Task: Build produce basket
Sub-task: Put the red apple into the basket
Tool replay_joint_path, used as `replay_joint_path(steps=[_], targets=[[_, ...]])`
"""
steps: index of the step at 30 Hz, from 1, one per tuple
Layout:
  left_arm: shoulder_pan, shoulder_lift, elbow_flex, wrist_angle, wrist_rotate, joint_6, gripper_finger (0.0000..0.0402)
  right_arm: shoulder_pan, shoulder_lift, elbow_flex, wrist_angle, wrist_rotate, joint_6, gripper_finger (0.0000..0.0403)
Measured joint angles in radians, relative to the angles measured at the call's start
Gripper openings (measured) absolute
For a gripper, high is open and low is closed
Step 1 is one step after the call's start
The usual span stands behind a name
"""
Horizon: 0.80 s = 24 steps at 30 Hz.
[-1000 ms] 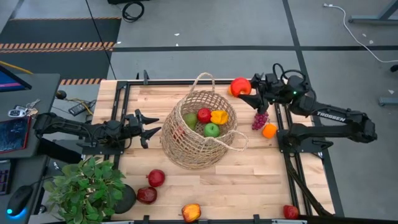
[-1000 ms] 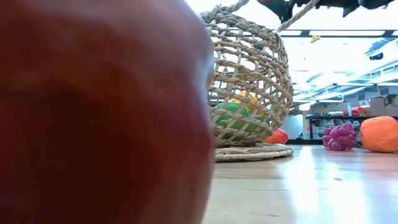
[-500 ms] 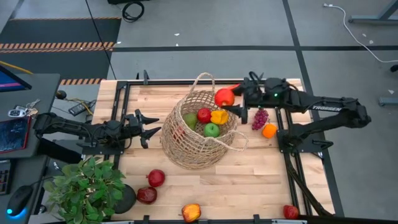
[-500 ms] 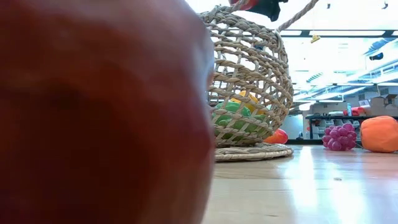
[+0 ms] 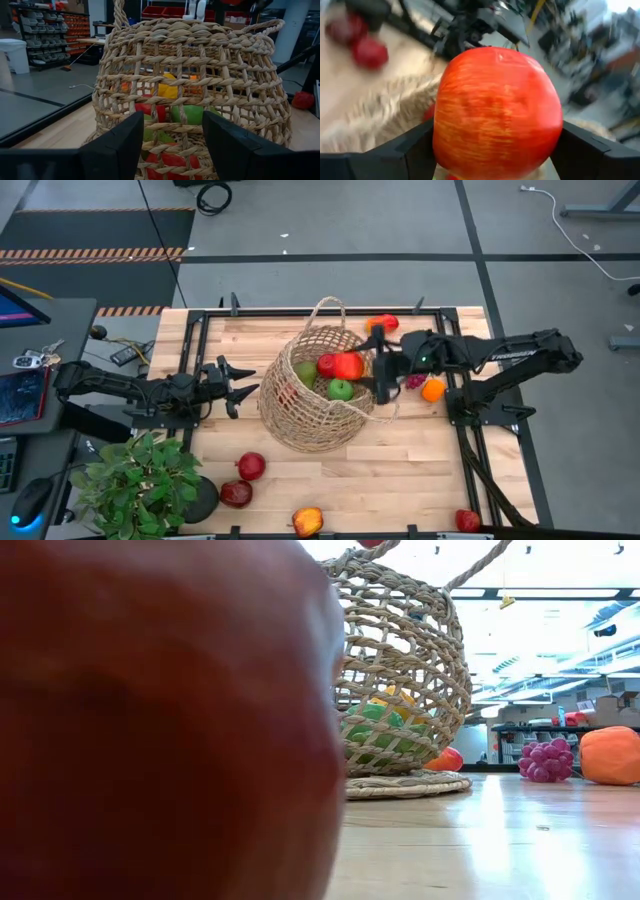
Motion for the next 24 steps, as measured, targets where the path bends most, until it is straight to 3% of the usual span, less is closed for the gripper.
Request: replay_joint_path(steps=[6, 14, 24], targets=[[0.0, 0.0, 0.0, 0.0, 0.0, 0.0, 0.0204, 0.013, 0.025, 0.0, 0.03, 0.043, -0.353, 0.0321], [0.0, 0.0, 0.0, 0.0, 0.0, 0.0, 0.021, 0.013, 0.053, 0.0, 0.104, 0.153, -0.643, 0.0337], [0.0, 0.0, 0.0, 0.0, 0.0, 0.0, 0.0208, 0.016, 0.073, 0.0, 0.12, 0.228, -0.747, 0.0337]])
